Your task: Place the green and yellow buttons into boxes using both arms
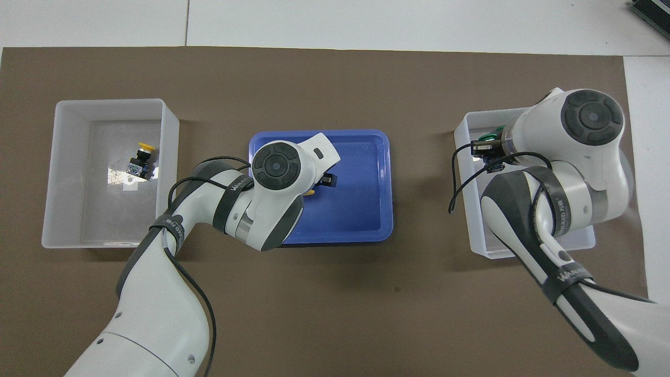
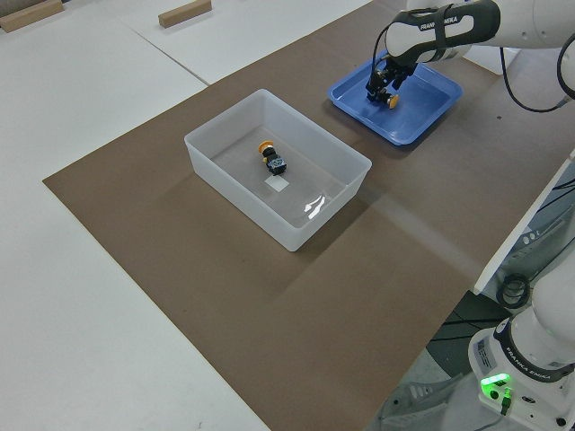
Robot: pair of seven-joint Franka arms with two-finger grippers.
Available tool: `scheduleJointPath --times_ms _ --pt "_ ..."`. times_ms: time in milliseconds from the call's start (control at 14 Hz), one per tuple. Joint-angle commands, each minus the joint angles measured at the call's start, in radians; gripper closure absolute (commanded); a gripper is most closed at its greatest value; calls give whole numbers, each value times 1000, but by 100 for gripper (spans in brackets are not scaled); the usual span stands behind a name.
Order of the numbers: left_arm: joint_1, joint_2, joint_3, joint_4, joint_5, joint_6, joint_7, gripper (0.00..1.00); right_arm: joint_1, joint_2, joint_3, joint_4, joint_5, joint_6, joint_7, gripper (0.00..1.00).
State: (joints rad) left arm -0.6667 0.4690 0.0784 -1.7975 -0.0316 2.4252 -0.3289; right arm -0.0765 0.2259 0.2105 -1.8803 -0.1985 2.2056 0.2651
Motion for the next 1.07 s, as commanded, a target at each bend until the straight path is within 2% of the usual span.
scheduleJointPath --times_ms 0,72,287,645,788,1003 --pt "-24 -23 15 -45 -2 31 16 0 -37 35 12 -10 42 68 -76 100" --pt "-25 -24 15 -51 -2 31 16 0 -43 53 12 -10 42 89 -78 100" --pt "-34 -27 15 -56 -2 28 13 14 -46 104 12 -8 42 170 -81 100" --pt "-33 -29 15 -57 -2 14 11 67 -75 167 9 -8 41 266 -127 100" --pt "-33 -29 15 -62 -4 14 10 98 -83 168 9 -8 41 266 -132 100" --pt "-19 -27 15 -46 -2 5 14 100 -83 168 9 -8 42 266 -133 100"
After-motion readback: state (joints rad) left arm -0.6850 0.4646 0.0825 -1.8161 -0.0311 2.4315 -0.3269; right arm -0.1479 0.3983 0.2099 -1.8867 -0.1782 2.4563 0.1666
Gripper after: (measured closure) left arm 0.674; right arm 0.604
